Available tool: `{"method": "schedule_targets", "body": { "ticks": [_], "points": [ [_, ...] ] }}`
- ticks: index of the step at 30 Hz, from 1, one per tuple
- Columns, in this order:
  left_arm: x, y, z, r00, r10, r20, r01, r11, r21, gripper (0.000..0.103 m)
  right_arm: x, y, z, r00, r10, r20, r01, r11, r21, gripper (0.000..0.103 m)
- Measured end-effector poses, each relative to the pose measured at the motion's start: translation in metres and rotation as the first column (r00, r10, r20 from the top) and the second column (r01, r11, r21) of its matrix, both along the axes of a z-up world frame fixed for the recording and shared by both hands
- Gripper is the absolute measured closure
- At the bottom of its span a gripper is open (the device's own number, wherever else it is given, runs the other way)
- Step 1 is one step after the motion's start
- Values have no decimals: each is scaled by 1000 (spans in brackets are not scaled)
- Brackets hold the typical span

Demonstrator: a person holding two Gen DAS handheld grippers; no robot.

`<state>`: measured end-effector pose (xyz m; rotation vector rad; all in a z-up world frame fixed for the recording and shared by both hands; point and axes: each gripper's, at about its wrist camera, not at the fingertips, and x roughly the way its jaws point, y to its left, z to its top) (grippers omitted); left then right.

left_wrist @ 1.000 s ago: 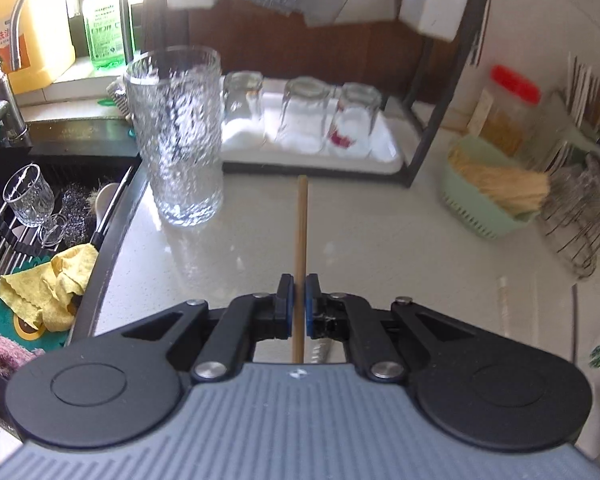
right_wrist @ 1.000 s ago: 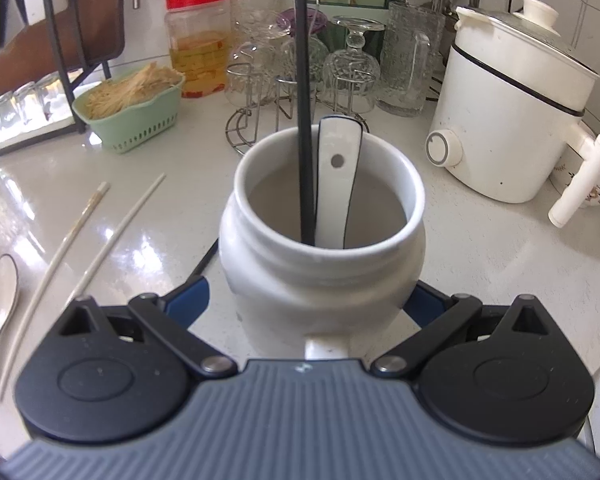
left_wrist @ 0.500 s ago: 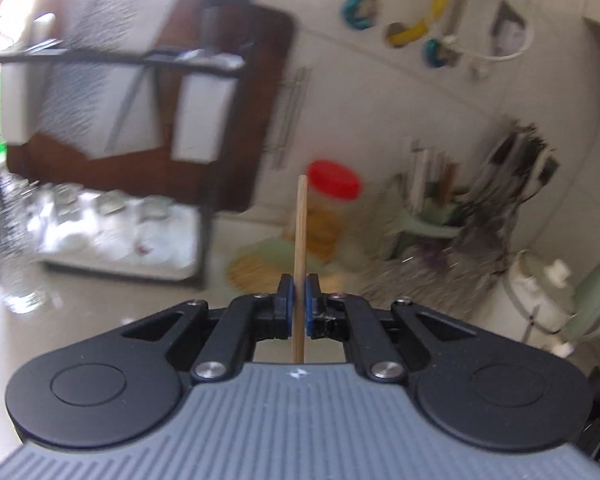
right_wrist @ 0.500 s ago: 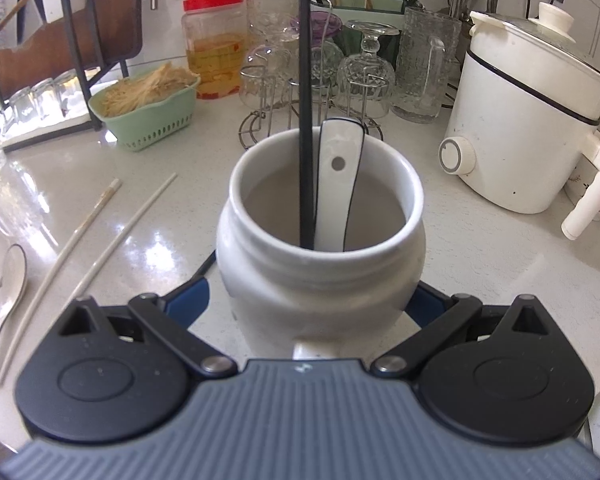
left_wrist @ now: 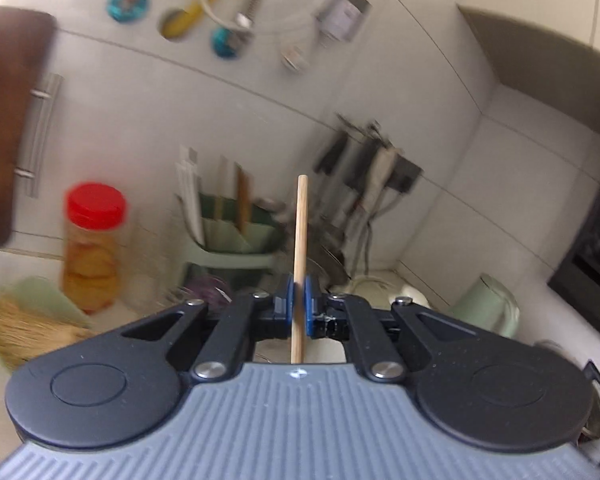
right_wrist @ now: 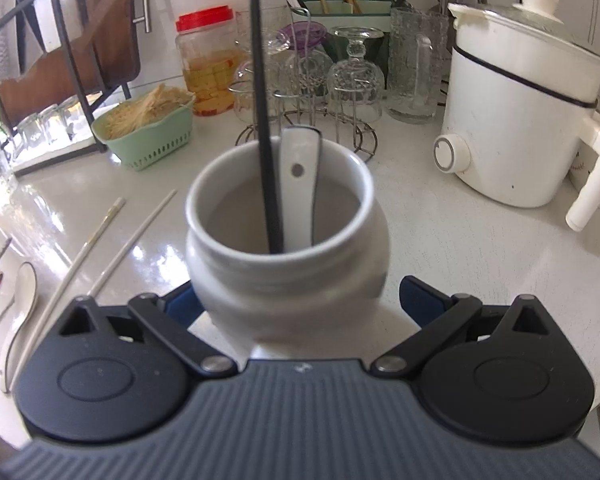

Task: Organize utensils
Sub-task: 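Carry the wooden chopstick with the left gripper toward the mug in the right gripper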

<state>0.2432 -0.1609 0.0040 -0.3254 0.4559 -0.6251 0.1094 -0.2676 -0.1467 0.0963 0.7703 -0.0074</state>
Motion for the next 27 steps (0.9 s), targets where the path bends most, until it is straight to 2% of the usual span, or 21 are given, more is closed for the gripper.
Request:
{"method": "schedule_targets", "body": {
  "ticks": [5, 11, 17, 27],
  "points": [
    [1, -26, -21, 999, -30, -24, 31, 999, 28, 96, -1, -4, 1, 1000, 4, 13, -4, 1000, 30, 0],
    [5, -31, -36, 998, -35, -57, 37, 998, 49, 96, 0, -7, 1, 1000, 13, 20, -14, 998, 57, 0],
    [-1, -15, -41, 996, -14, -84, 18, 999, 41, 96, -5, -14, 7, 999, 37, 24, -39, 995, 87, 0],
    [-11, 12, -43, 996, 1, -90, 4, 999, 53, 96, -26, -43, 46, 997, 63, 52, -73, 977, 200, 1]
  ]
}}
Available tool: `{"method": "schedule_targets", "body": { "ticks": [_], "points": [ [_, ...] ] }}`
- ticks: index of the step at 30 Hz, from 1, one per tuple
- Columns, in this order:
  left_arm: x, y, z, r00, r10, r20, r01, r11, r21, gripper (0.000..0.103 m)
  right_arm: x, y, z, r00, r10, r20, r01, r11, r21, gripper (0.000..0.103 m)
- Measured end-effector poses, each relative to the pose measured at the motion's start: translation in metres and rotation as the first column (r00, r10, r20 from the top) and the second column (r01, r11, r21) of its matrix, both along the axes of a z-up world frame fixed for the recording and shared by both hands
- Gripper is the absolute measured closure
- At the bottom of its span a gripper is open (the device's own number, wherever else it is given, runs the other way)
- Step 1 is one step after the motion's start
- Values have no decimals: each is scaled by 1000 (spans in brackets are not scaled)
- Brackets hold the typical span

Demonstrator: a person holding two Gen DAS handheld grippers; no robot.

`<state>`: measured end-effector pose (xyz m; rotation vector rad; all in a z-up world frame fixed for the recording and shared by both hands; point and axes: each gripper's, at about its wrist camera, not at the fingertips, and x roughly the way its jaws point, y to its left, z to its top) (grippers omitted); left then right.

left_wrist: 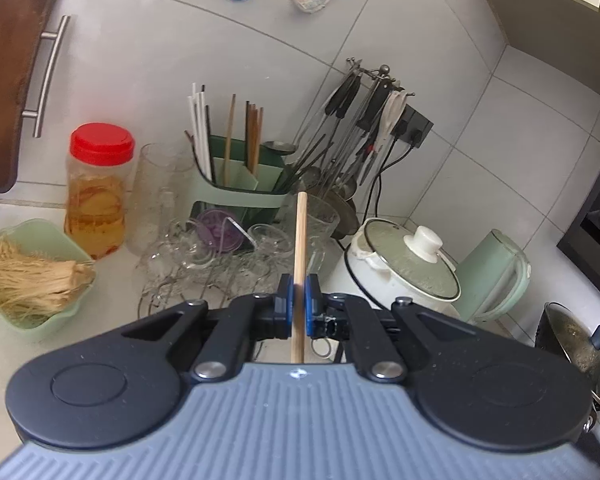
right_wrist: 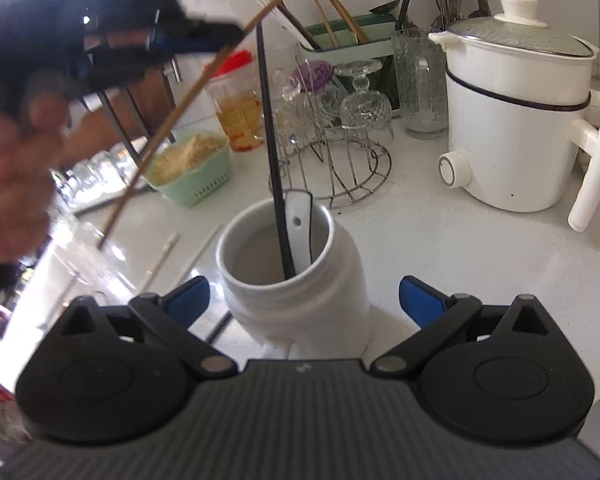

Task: Organize utensils
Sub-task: 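Carry the wooden chopstick with the left gripper toward the mug in the right gripper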

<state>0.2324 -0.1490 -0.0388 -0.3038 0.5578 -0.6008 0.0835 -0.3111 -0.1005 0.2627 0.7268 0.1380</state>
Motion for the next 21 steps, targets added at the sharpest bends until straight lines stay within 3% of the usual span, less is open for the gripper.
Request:
{"method": "schedule_targets", "body": {
  "ticks": [3, 7, 11, 16, 18, 21],
  "points": [
    [-3, 4, -3, 1000, -3, -13, 3, 1000, -1, 96, -6, -13, 14, 1000, -26, 13, 25, 998, 65, 4],
    [-11, 5, -6, 1000, -25, -9, 25, 1000, 15, 96, -6, -35, 31, 996, -81, 26, 73, 973, 221, 7],
    [-18, 4, -10, 999, -48, -23, 49, 999, 13, 96, 5, -53, 40, 990, -140, 34, 113, 902, 417, 14],
    [-30, 3, -13, 996, -75, -40, 75, 997, 0, 96, 31, -63, 39, 980, -198, 11, 157, 808, 568, 25],
    [-36, 3, -14, 995, -92, -42, 92, 996, -5, 96, 41, -62, 41, 979, -202, 11, 154, 782, 604, 26],
    [-44, 4, -12, 993, -111, -41, 110, 994, -9, 96, 53, -60, 48, 981, -191, 27, 137, 787, 601, 32]
  ]
}}
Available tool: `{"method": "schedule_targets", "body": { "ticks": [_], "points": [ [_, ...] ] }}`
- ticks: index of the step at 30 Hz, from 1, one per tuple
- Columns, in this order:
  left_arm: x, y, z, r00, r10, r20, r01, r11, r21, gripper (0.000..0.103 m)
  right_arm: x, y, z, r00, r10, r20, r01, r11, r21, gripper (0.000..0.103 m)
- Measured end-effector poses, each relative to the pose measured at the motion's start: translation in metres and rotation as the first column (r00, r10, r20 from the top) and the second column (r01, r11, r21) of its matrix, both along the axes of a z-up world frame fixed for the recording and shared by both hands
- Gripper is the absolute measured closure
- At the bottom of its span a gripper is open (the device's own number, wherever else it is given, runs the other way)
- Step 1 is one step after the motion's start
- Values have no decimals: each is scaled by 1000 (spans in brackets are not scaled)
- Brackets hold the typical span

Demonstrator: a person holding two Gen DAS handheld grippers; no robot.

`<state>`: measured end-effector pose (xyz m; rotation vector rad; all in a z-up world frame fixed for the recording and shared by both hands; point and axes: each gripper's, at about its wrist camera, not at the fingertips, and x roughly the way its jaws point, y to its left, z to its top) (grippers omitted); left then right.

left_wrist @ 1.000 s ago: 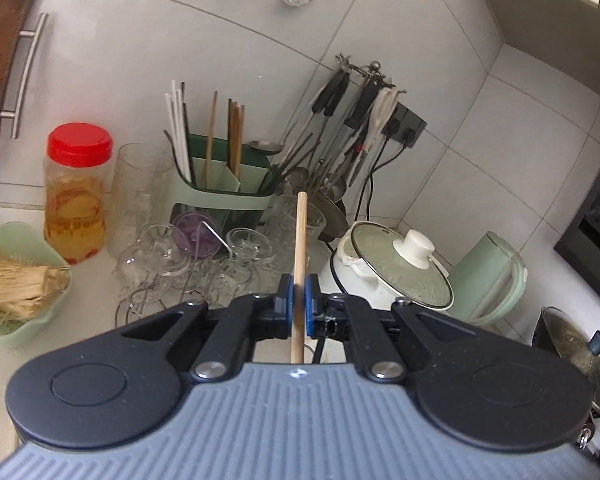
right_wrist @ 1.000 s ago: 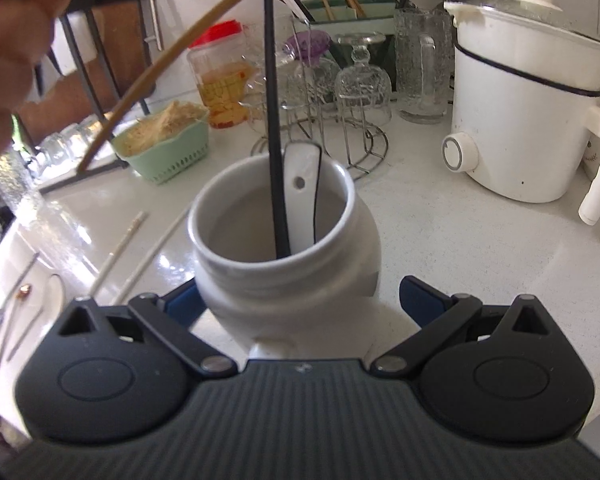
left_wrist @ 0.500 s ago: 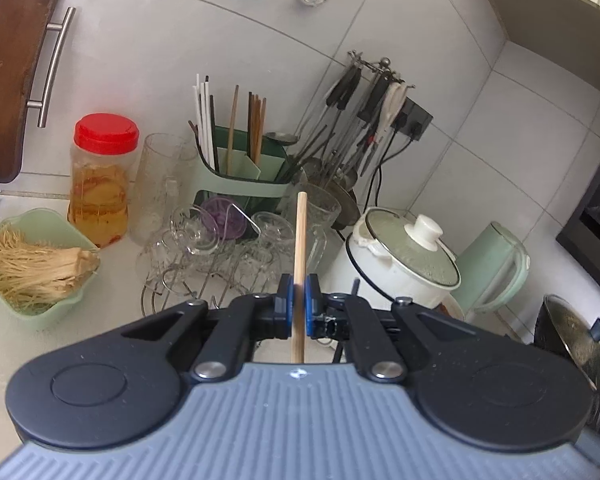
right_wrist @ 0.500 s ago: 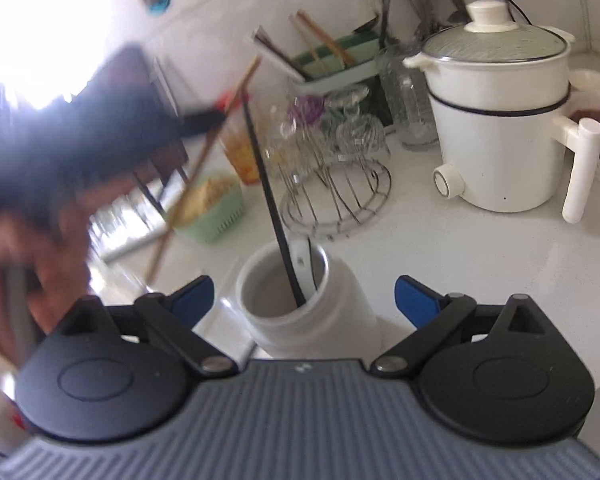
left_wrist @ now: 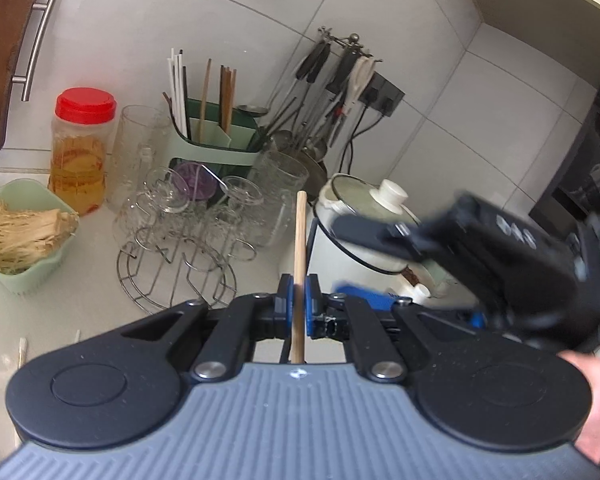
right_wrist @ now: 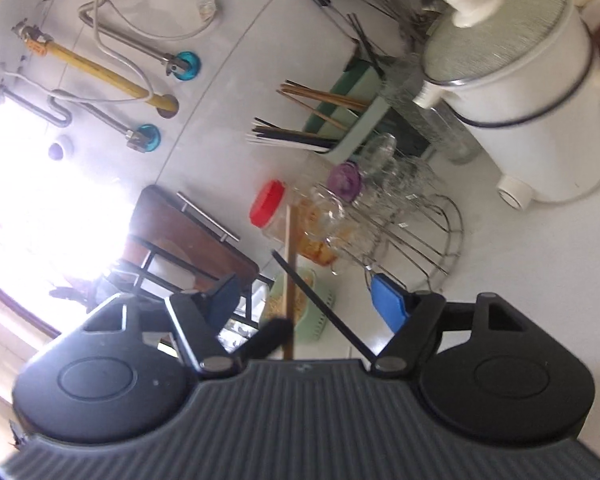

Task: Organize utensils
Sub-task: 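Carry the wooden chopstick with the left gripper toward the mug in the right gripper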

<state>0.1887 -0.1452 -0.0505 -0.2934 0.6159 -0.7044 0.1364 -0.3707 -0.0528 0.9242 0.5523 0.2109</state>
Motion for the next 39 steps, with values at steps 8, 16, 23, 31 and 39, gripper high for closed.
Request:
{"method": "schedule_targets", "body": {
  "ticks": [8, 16, 23, 31, 39],
  "points": [
    [-16, 9, 14, 999, -2, 43, 3, 1000, -31, 96, 15, -7, 2, 1000, -8, -11, 8, 998, 60, 43],
    [-24, 18, 30, 997, -28, 72, 34, 996, -82, 96, 2, -6, 15, 999, 24, 35, -29, 990, 137, 57],
    [-26, 10, 25, 996, -65, 62, 68, 996, -50, 96, 7, -6, 21, 996, 69, 48, -75, 988, 132, 92],
    [-24, 13, 2, 997, -52, -48, 54, 998, 36, 42, -3, -10, 30, 999, 26, 46, -25, 999, -22, 93],
    [-37, 6, -31, 992, -86, -92, 102, 978, 184, 32, -7, -11, 43, 998, 15, 61, -6, 988, -155, 93]
  ]
}}
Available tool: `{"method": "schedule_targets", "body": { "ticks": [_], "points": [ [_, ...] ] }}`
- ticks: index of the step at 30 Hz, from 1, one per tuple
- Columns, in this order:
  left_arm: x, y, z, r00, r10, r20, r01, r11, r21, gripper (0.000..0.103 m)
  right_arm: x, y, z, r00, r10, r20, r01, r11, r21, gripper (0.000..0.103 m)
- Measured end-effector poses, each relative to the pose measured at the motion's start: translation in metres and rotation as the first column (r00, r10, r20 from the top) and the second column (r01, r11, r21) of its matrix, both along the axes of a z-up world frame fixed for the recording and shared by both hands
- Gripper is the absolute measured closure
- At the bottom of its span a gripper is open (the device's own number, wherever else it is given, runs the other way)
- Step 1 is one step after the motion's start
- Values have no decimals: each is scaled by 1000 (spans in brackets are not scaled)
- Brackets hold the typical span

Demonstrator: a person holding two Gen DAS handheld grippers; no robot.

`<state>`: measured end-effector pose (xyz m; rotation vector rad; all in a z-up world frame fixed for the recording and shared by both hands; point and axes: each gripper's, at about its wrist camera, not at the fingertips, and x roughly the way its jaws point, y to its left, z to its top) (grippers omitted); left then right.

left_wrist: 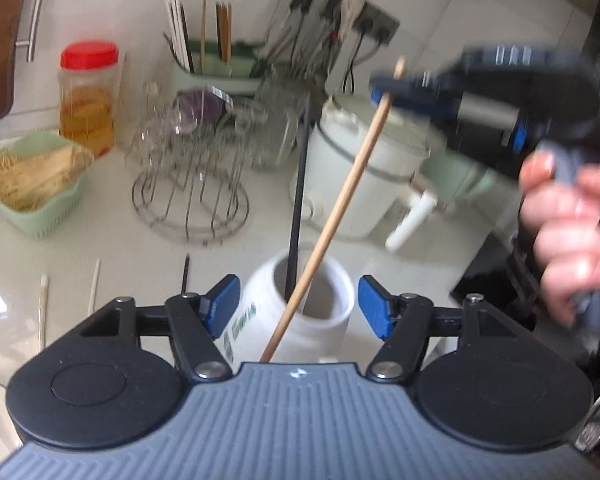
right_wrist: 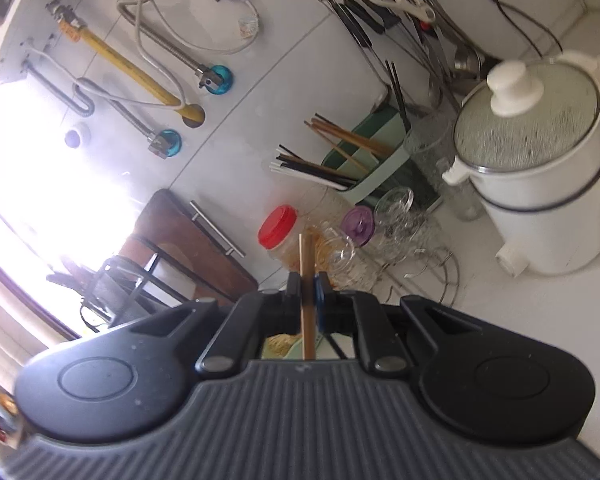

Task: Organize utensils
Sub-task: 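Carry the wooden chopstick with the left gripper toward the mug in the right gripper, then lower the wooden chopstick into the mug and open the left gripper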

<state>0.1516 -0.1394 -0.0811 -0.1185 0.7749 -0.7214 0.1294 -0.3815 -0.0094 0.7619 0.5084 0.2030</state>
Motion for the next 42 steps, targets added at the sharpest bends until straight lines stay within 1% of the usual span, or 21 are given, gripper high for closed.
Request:
{"method": "schedule_targets", "body": {
  "ticks": [2, 4, 7, 10, 15, 19, 23, 25, 33, 36, 40, 42],
  "points": [
    [-3, -6, -9, 1000, -7, -6, 7, 999, 33, 29, -2, -1, 7, 1000, -2, 15, 3, 999, -38, 93],
    [-6, -11, -17, 1000, -16, -17, 17, 999, 47, 27, -3, -1, 15, 999, -2, 33, 5, 997, -82, 93],
    [-7, -22, -28, 1000, -6, -18, 8, 997, 80, 26, -5, 0, 28, 998, 2, 60, 7, 990, -140, 93],
    [-8, -31, -36, 1000, 7, -23, -5, 996, 92, 26, -6, -1, 38, 997, -4, 81, 20, 982, -189, 93],
    [-10, -43, -42, 999, 53, 4, -53, 992, 111, 26, -6, 0, 51, 992, -10, 124, 44, 960, -275, 93],
    [-11, -46, -44, 997, 71, 20, -73, 991, 110, 26, -6, 6, 56, 987, 9, 161, 51, 930, -363, 93],
    [-13, -46, -43, 996, 81, 26, -83, 990, 110, 27, -8, 17, 47, 985, 52, 166, 23, 908, -419, 93],
    [-13, -46, -43, 996, 82, 25, -85, 990, 111, 27, -10, 23, 39, 985, 67, 156, 7, 904, -428, 93],
    [-9, -46, -42, 997, 78, 8, -78, 990, 114, 27, -22, 46, -1, 991, 110, 70, -69, 898, -436, 93],
    [-8, -45, -41, 997, 74, 0, -74, 991, 113, 27, -25, 53, -18, 993, 119, 18, -99, 894, -436, 93],
    [-5, -41, -42, 996, 78, -34, -74, 993, 89, 27, -29, 58, -27, 994, 109, 16, -90, 886, -455, 93],
    [-3, -39, -42, 996, 76, -41, -72, 994, 83, 27, -28, 57, -27, 995, 96, 9, -81, 888, -454, 91]
  ]
}}
